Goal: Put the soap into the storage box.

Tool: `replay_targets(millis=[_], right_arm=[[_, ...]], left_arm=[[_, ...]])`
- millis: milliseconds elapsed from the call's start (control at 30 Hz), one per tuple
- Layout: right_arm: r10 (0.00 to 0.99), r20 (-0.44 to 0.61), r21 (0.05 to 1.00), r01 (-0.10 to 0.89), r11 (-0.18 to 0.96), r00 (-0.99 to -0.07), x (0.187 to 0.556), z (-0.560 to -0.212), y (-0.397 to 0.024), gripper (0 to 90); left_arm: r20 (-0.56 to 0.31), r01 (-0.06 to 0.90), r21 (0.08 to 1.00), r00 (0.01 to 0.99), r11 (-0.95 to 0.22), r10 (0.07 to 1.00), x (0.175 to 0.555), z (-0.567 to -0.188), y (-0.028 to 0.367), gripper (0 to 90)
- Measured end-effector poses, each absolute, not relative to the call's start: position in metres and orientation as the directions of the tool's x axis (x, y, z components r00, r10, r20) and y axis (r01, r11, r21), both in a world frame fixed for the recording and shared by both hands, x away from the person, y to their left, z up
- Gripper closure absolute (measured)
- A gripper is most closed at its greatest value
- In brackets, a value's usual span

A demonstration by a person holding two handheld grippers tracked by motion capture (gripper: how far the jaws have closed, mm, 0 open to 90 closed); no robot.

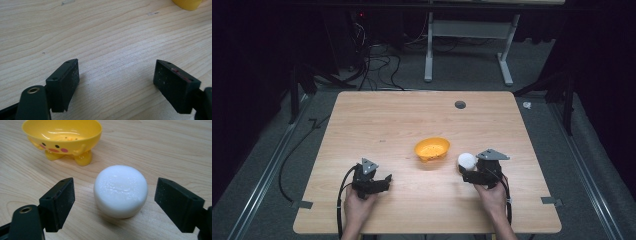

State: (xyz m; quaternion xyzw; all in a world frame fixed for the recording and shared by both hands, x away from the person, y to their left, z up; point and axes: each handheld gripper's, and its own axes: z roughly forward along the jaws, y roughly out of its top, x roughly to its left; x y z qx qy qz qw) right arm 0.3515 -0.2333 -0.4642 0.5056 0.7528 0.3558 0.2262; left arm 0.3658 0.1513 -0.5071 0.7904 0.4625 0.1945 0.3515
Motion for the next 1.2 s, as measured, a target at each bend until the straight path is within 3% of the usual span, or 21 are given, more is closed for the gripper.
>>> replay_targets(millis=[733,900,1200], right_arm=[[0.934,0.02,0.671,0.698,0.252,-0.356,0.382,-0.49,-0.225,15.6],[0.932,0.013,0.66,0.703,0.265,-0.363,0.385,-0.492,-0.225,21.5],[0.931,0.012,0.656,0.706,0.267,-0.364,0.386,-0.494,-0.225,23.0]], left_arm=[[-0.018,0.594,0.735,0.497,-0.325,0.868,0.366,-0.507,0.151,21.2],[-0.018,0.595,0.735,0.497,-0.325,0.868,0.366,-0.507,0.151,21.2],[-0.018,0.595,0.735,0.497,-0.325,0.868,0.366,-0.507,0.151,21.2]])
